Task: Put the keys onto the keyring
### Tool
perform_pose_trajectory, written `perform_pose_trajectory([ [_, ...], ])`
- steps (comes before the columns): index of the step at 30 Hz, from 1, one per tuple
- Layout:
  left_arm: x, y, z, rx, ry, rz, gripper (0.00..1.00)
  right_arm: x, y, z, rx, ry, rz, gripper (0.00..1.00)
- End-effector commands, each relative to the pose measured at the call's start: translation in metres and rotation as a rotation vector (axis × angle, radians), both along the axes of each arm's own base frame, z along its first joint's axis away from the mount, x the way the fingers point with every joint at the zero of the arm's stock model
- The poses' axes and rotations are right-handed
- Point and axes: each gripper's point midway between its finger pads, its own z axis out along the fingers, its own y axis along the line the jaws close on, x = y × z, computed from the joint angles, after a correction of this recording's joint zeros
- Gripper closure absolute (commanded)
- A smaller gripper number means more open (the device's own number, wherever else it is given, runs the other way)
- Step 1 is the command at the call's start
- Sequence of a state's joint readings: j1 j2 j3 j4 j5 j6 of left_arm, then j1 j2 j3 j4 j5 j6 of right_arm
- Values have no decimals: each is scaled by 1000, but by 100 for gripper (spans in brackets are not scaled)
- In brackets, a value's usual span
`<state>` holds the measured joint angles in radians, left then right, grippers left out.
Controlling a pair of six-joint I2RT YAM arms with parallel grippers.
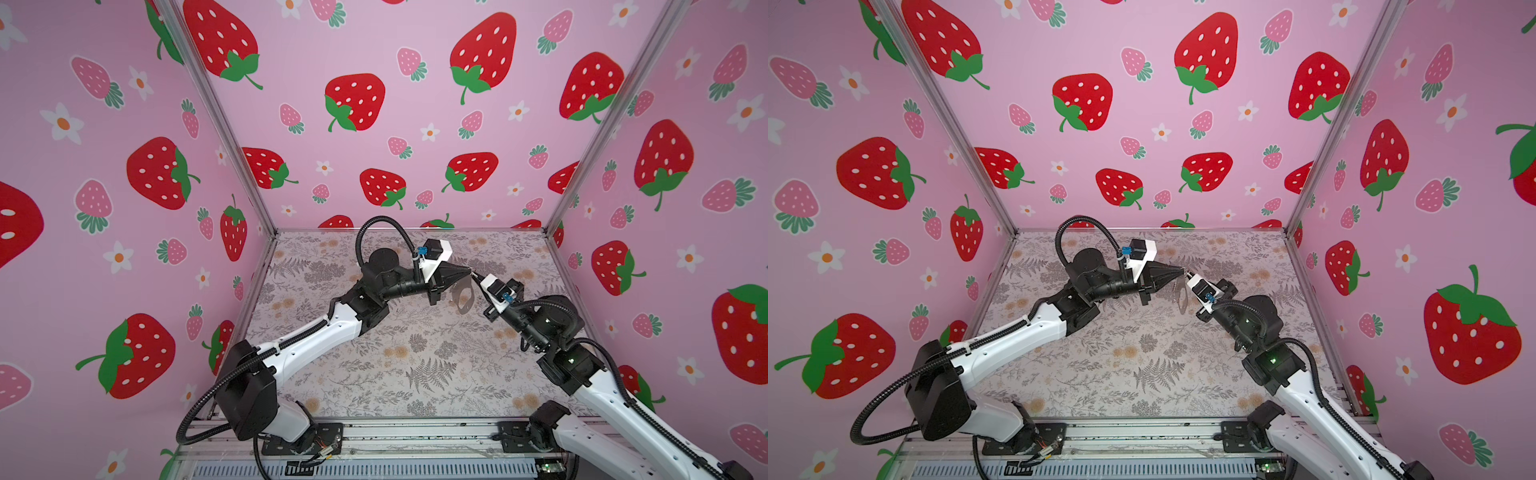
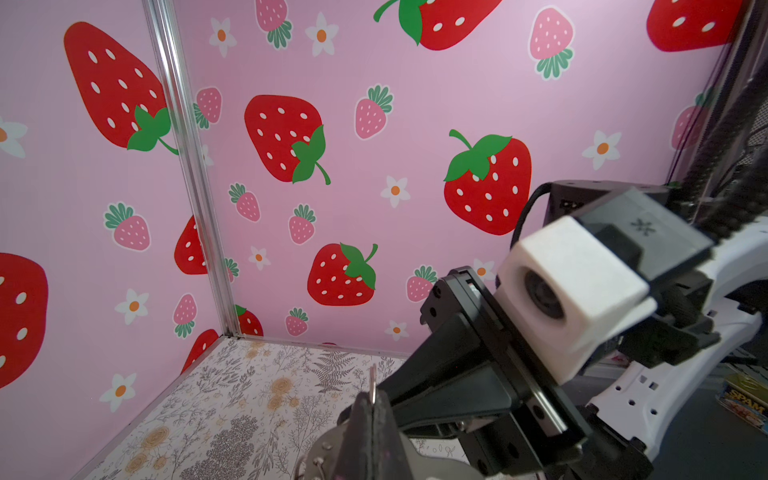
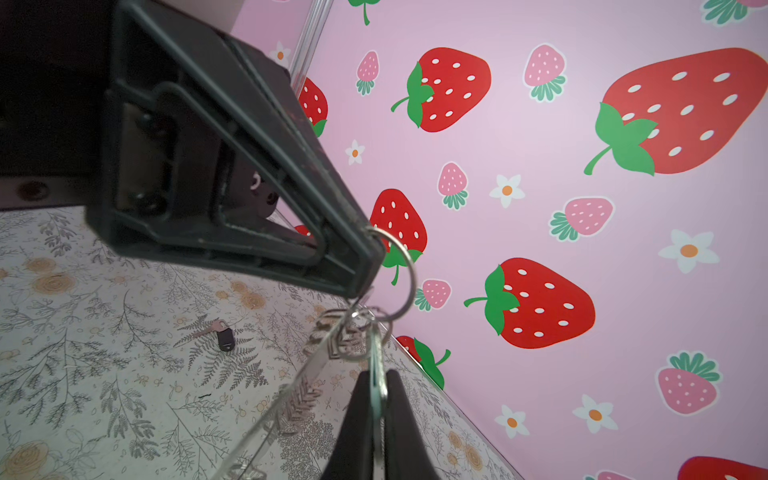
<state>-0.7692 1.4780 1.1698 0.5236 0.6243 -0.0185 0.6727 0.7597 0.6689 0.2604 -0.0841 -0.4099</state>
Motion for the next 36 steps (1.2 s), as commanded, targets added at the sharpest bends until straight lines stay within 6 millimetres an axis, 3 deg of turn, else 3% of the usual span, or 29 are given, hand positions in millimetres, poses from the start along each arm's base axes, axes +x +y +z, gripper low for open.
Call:
perform_pose_trajectory([
  [1,-1,7,17,-21,-48,30,100,-4,-11,35,22,-95,-36,97],
  [17,16,13,2,44,-42,143,100,3,-16,31,-115,-138,-94,98],
  [24,28,17,-35,92,20,190,100,14,-1,24,-251,-148,-67,99],
  [27,35,27,-50,72,67,223,99,18,8,12,-303,-113,-32,99],
  [29,39,34,-64,81,97,245,95,17,17,-1,-343,-87,11,99],
  [33,44,52,-87,81,158,297,72,18,40,-43,-439,-9,88,99],
  [36,47,78,-99,60,185,378,57,16,55,-70,-492,35,129,99],
])
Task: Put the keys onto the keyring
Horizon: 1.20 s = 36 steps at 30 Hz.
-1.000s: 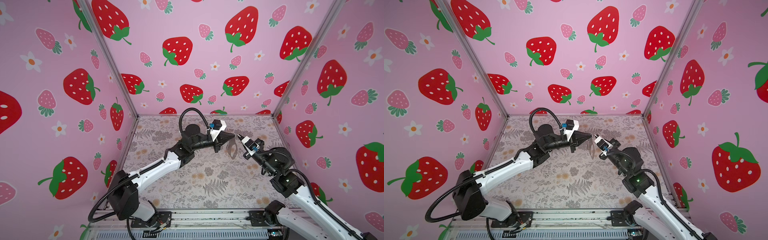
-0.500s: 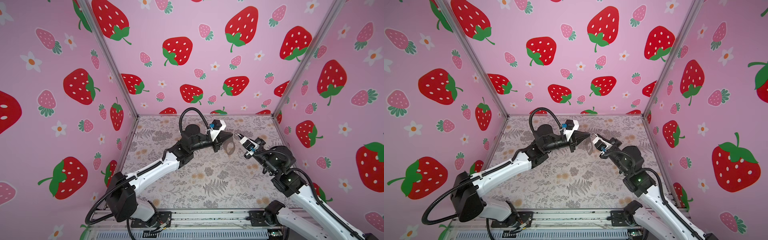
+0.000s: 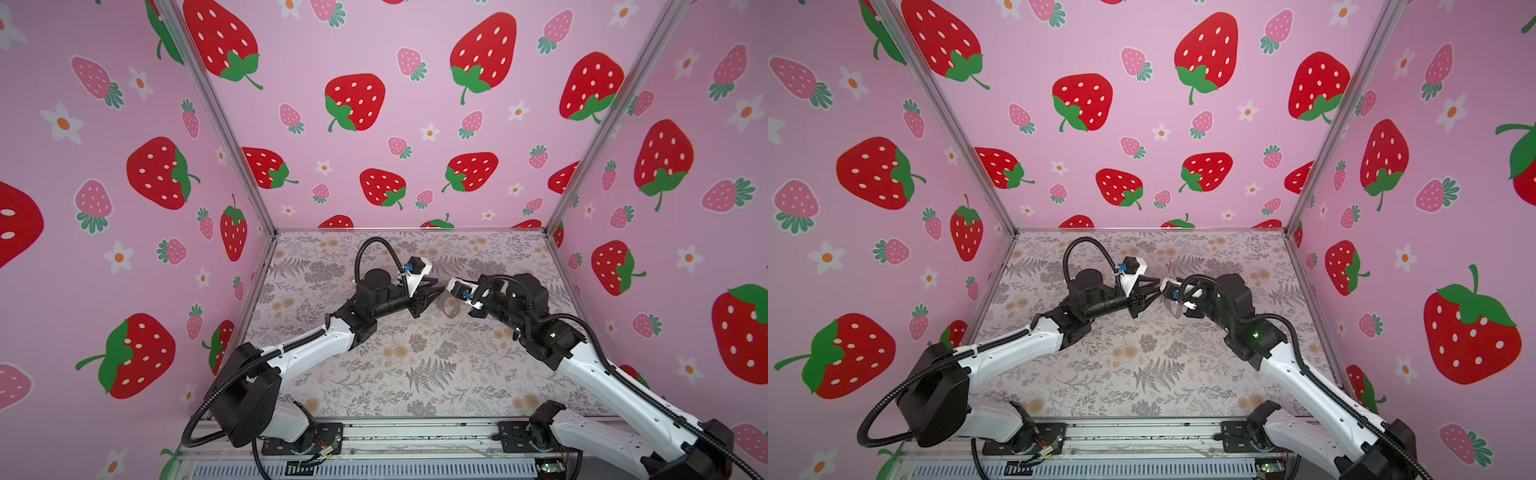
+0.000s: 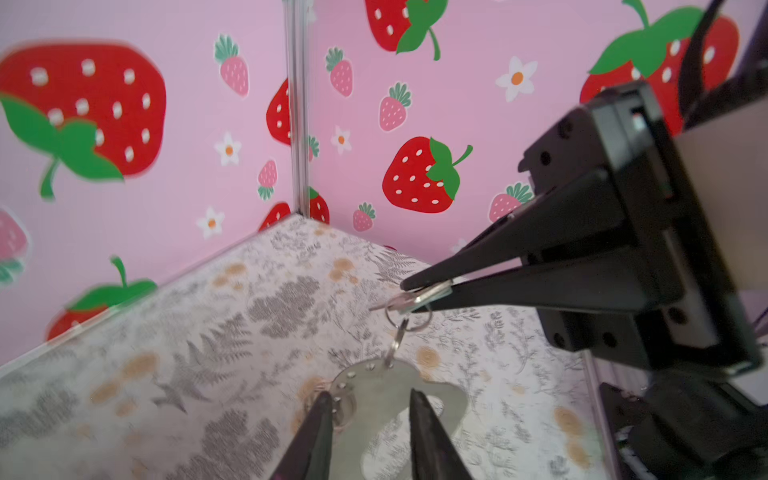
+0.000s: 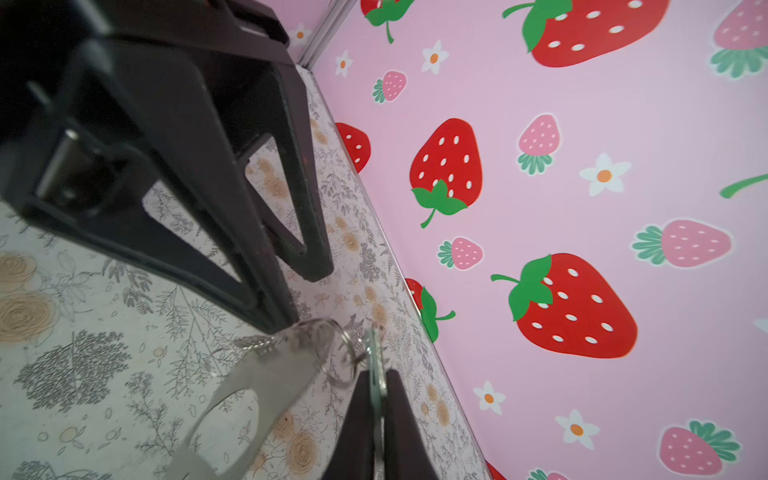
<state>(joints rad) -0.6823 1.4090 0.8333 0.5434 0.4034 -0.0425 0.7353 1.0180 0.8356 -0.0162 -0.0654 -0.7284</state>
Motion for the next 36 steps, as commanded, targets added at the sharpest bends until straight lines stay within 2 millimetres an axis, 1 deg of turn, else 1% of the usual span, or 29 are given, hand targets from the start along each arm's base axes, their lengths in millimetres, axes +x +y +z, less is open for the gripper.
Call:
perform_pose_trajectory([
  [1,5,30,22,-87,-42,118,53,-7,18,-9,-47,4,62,99],
  [3,6,52,19,-82,-47,188,50,-10,29,-26,-88,22,85,99],
  [4,6,64,16,-72,-48,233,47,-12,34,-34,-102,30,96,99],
  [7,4,96,7,-28,-49,340,42,-16,51,-49,-109,57,133,99],
  [9,1,116,0,-10,-41,396,41,-19,63,-54,-118,64,159,99],
  [10,1,128,-3,-3,-39,443,39,-21,69,-58,-127,69,172,99],
  [13,-2,161,-7,12,-35,549,33,-31,90,-66,-151,83,222,99],
  [14,-3,167,-7,14,-35,567,32,-34,96,-66,-144,90,232,99],
  [16,-6,181,-5,10,-38,607,31,-43,109,-57,-93,117,266,99],
  [17,-7,186,-4,10,-40,621,30,-47,113,-53,-60,131,278,99],
  [18,-7,189,-4,16,-37,630,30,-50,115,-51,-34,145,291,99],
  [19,-7,192,-5,24,-32,637,30,-52,116,-54,-26,161,293,99],
  [22,-4,192,-9,30,-12,638,30,-47,109,-76,-77,165,255,99],
  [23,-3,191,-10,31,-4,636,30,-45,106,-80,-89,163,240,99],
  [26,3,184,-18,42,35,617,30,-30,92,-88,-99,160,180,99],
  [29,11,176,-26,45,72,598,30,-13,76,-102,-129,138,129,98],
  [32,20,169,-35,61,104,581,30,5,63,-121,-175,140,84,98],
  [36,32,161,-43,88,131,568,30,20,46,-136,-174,142,36,98],
])
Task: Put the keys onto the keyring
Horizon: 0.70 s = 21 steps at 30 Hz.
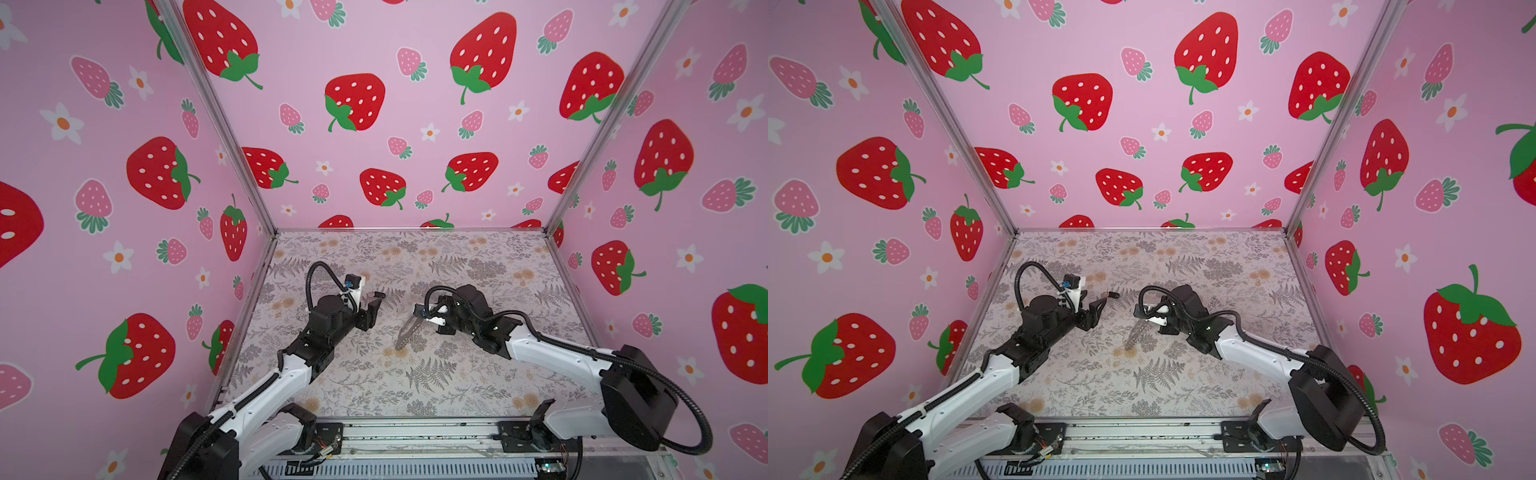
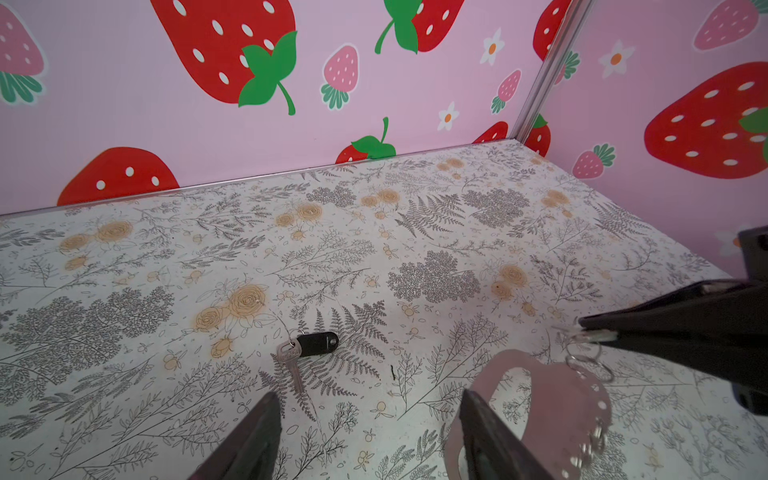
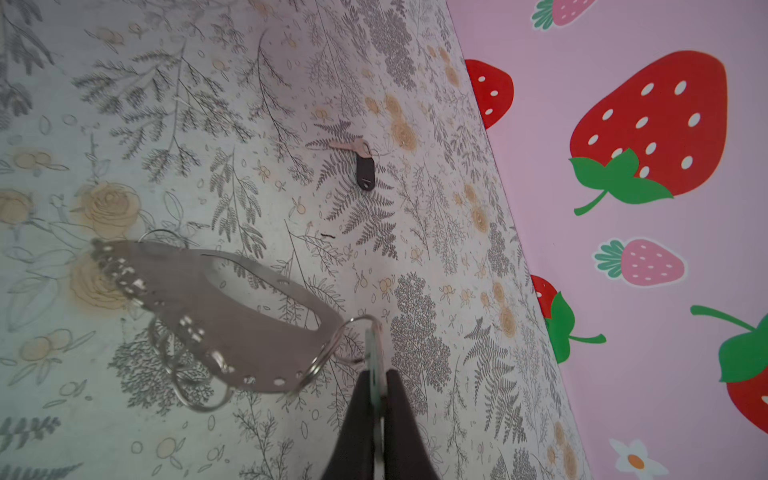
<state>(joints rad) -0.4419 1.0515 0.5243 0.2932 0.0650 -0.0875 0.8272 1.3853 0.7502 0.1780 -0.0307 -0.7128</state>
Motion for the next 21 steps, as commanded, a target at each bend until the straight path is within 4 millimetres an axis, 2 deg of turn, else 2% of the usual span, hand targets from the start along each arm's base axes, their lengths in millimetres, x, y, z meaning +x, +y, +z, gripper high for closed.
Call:
perform_pose_trajectory([
  [1,15,-9,25,-43,-35,-13,30,14,-10,-4,17,-37,-23,98],
  [4,26,-17,16,-26,-4,-26,30,28,-22,-13,25,-16,-61,97],
  [12,57,-40,-1,-17,67,-90,30,44,-51,-61,-89,-15,-64,94],
  [15,68,-43,-8,-13,100,-94,30,49,-66,-77,-160,-40,-74,93],
  [21,86,-38,-28,-27,221,-74,31,60,-91,-97,-265,-94,-114,88],
])
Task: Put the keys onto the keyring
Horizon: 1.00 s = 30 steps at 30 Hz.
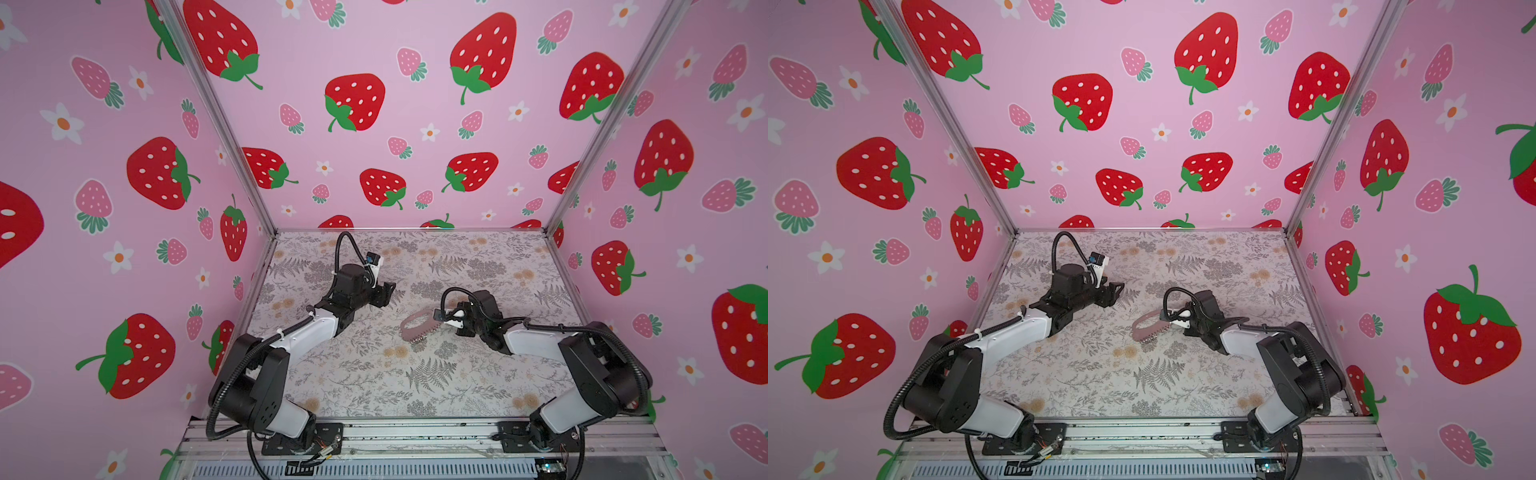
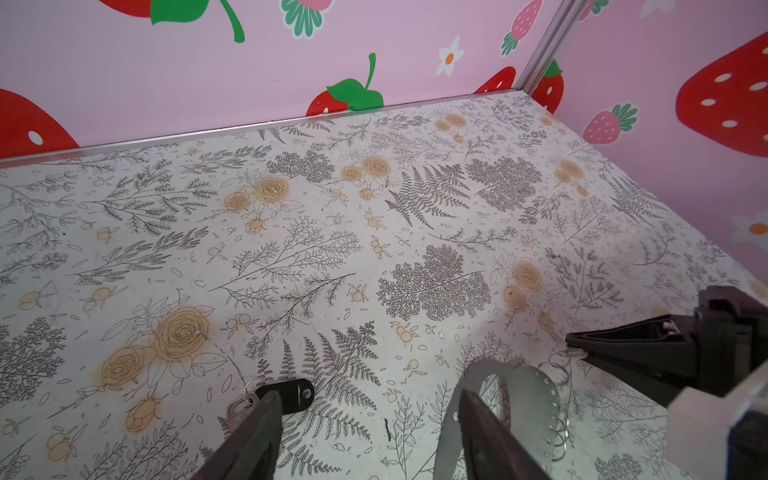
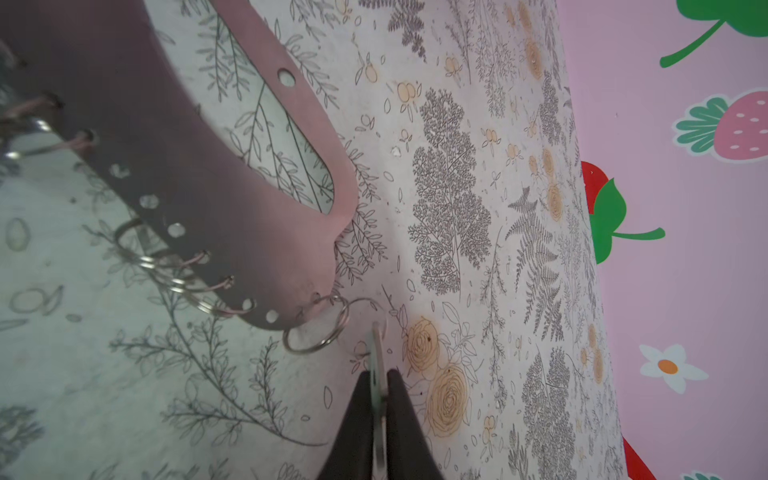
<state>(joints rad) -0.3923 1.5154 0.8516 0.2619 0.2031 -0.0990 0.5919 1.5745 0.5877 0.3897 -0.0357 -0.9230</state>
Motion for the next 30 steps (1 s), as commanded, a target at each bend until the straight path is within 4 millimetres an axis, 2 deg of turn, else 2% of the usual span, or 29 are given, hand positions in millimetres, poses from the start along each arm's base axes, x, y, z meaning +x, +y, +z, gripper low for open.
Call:
perform_pose_trajectory([
  [1,11,2,3,-34,62,10,31,14,-13,0,-71,-92,-11,87],
  [6,15,13,-11,-29,149,66,31,25,-37,-9,-133,-104,-92,80],
  [10,16,26,-20,-17,210,132,29,30,-47,-4,-155,-120,-149,72],
  [13,15,37,-28,6,280,190,29,32,-54,13,-127,-151,-202,67],
  [17,8,47,-42,56,356,236,30,31,-58,53,29,-155,-323,63],
  [22,9,51,-56,104,410,244,35,17,-46,101,302,-71,-376,59],
  [27,23,54,-65,204,447,262,39,8,-9,141,548,57,-281,58],
  [30,29,48,-68,248,469,270,40,8,8,153,632,127,-242,58],
])
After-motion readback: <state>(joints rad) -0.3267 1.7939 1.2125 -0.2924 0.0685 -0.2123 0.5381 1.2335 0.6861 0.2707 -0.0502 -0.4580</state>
